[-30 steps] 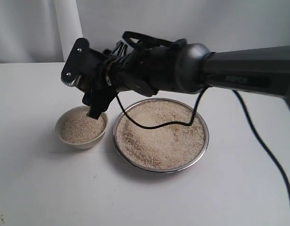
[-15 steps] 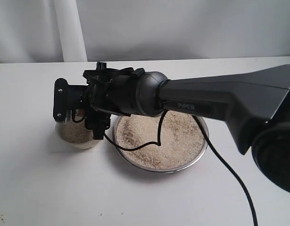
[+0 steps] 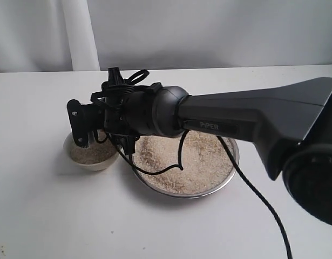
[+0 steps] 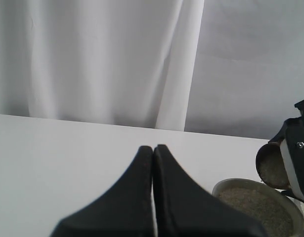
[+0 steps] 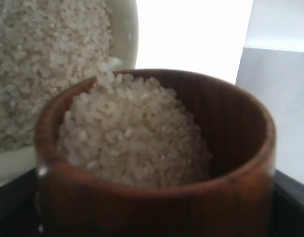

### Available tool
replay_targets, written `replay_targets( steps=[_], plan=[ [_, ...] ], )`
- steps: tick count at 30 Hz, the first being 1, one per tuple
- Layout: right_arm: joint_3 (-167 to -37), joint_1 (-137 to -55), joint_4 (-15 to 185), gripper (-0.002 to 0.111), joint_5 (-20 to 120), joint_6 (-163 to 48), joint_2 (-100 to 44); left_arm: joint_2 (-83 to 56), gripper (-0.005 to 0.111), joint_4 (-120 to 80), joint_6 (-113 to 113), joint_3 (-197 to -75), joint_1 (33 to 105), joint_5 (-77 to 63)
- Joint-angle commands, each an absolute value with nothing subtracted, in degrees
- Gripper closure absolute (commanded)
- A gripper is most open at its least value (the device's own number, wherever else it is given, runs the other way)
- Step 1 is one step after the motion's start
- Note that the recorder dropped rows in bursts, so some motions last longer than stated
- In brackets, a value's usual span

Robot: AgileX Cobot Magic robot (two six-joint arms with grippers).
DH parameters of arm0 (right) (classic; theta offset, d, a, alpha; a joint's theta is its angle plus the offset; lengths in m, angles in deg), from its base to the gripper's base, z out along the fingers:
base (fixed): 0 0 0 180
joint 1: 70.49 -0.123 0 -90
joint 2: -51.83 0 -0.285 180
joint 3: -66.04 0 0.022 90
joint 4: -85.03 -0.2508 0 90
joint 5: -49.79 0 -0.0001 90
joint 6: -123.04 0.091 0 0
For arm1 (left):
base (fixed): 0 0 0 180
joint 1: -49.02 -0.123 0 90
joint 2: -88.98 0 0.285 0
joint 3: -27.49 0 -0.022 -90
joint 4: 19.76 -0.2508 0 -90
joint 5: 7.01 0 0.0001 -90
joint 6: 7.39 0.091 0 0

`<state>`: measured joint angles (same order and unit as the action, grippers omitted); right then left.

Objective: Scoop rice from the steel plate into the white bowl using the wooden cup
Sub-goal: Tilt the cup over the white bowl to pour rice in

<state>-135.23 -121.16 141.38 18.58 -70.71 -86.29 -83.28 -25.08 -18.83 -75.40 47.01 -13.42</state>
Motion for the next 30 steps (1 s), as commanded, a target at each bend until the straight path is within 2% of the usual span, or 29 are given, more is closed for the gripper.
replay_targets(
  steps=[1,17,30],
  plan=[
    [-135.87,-122.54,146.95,0.108,17.04,-71.84,-86.21,-83.24,0.107,-24.79,-19.1,-75.29,47.28,-13.25],
    [-136.14,-125.94,161.88,0.108,5.77,-75.05,-88.35,-83.24,0.107,-24.79,-19.1,-75.29,47.28,-13.25],
    [-136.14,-128.22,165.53,0.108,5.74,-80.37,-88.35,-83.24,0.107,-24.79,-19.1,-75.29,47.28,-13.25]
  ],
)
